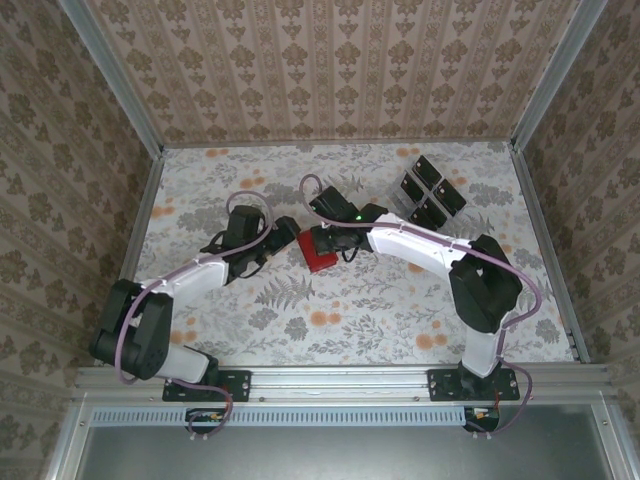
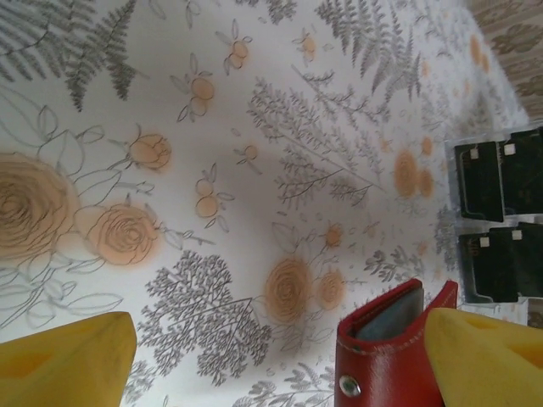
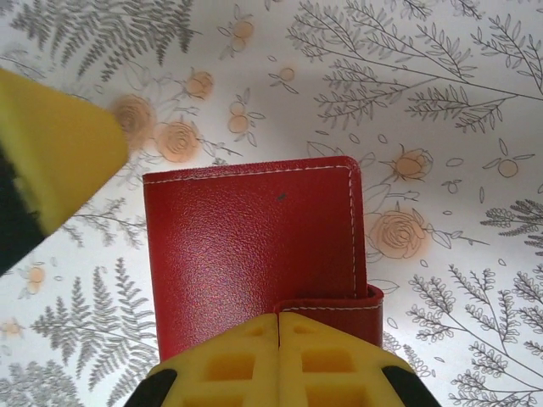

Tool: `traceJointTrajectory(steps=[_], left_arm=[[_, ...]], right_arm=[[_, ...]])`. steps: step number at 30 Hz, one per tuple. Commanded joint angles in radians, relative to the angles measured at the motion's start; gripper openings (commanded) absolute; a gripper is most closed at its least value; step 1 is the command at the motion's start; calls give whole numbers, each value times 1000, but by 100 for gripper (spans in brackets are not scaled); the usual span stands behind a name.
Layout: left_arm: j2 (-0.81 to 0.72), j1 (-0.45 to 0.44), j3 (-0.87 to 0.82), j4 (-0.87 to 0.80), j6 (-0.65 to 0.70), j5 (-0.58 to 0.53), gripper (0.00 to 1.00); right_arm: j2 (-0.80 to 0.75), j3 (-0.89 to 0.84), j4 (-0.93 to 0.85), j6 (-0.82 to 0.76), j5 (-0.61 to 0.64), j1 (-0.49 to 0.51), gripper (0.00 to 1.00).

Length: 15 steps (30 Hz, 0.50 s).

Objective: Put the credit cards into the card holder
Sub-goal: Open the button on the card holder.

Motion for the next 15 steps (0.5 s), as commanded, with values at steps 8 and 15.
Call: traceJointTrajectory(steps=[8,15], left_arm=[[15,-93,-64,277,-113,-47,78],[49,-126,-106,378,-163,-74,55]], right_arm=[[-44,9,32,44,-46,-6,0],[-51,5,36,48,-55,-6,0]])
